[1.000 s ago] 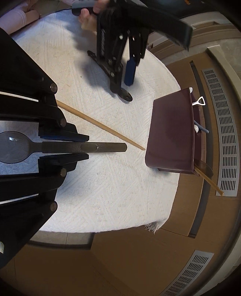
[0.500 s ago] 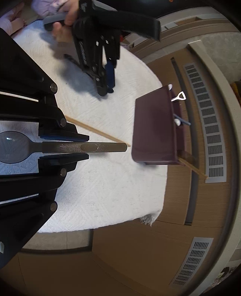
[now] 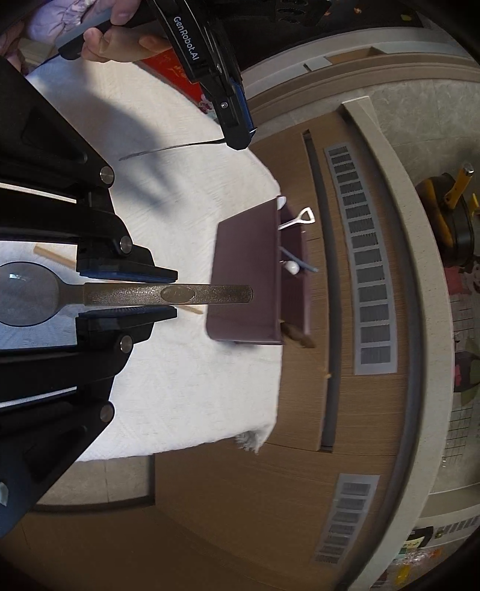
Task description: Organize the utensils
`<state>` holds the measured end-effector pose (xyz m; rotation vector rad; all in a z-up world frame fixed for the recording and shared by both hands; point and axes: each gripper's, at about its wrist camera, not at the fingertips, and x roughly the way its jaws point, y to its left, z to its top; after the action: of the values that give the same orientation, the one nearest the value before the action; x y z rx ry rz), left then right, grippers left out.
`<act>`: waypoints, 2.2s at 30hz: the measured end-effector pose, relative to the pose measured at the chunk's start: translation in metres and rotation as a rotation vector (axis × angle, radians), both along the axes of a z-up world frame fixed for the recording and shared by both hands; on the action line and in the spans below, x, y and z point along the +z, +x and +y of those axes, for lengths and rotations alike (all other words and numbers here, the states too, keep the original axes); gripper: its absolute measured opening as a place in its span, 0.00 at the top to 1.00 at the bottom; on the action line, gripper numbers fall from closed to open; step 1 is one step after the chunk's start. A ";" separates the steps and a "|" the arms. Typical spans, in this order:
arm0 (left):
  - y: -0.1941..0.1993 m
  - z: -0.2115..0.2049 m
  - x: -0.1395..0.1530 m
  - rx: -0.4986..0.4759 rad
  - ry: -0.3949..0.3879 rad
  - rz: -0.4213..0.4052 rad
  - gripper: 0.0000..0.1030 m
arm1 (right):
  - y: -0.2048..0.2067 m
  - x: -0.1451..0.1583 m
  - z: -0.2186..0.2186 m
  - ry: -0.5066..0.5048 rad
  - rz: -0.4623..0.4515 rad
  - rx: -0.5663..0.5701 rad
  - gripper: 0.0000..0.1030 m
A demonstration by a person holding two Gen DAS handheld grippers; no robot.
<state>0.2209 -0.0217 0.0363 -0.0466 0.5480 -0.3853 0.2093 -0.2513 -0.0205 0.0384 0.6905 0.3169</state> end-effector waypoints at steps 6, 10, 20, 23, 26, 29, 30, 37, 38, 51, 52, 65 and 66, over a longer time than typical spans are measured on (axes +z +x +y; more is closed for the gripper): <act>0.007 0.005 0.096 -0.002 -0.082 -0.220 0.72 | 0.011 0.081 0.004 0.018 -0.238 -0.006 0.90; 0.029 0.007 0.137 0.009 -0.100 -0.320 0.72 | 0.033 0.150 -0.004 0.130 -0.458 -0.065 0.90; 0.118 0.024 0.115 0.045 -0.178 -0.236 0.72 | 0.113 0.136 0.001 0.238 -0.407 -0.152 0.90; 0.135 0.025 0.098 0.051 -0.181 -0.201 0.72 | 0.128 0.120 0.011 0.205 -0.403 -0.187 0.90; 0.149 0.025 0.082 0.052 -0.189 -0.173 0.72 | 0.145 0.103 0.016 0.196 -0.379 -0.212 0.90; 0.162 0.025 0.068 0.056 -0.210 -0.152 0.72 | 0.160 0.089 0.020 0.189 -0.356 -0.233 0.90; 0.165 0.025 0.063 0.055 -0.216 -0.145 0.72 | 0.166 0.083 0.022 0.186 -0.346 -0.236 0.90; 0.183 0.025 0.035 0.068 -0.215 -0.107 0.72 | 0.184 0.059 0.029 0.151 -0.346 -0.272 0.90; 0.185 0.024 0.030 0.073 -0.209 -0.103 0.72 | 0.185 0.056 0.031 0.144 -0.351 -0.276 0.90; 0.142 0.031 0.015 0.153 -0.165 -0.026 0.40 | 0.134 0.048 0.029 0.113 -0.334 -0.237 0.45; 0.132 0.033 0.014 0.173 -0.156 -0.008 0.33 | 0.122 0.050 0.029 0.099 -0.329 -0.233 0.41; -0.034 0.021 -0.020 0.267 0.069 -0.011 0.10 | -0.016 0.038 0.034 0.020 -0.206 -0.192 0.00; -0.043 0.019 -0.022 0.267 0.078 -0.018 0.10 | -0.025 0.034 0.035 -0.002 -0.190 -0.186 0.00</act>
<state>0.1774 -0.0022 0.0146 -0.0408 0.5305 -0.1039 0.1844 -0.2159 0.0132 0.0695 0.4944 0.1386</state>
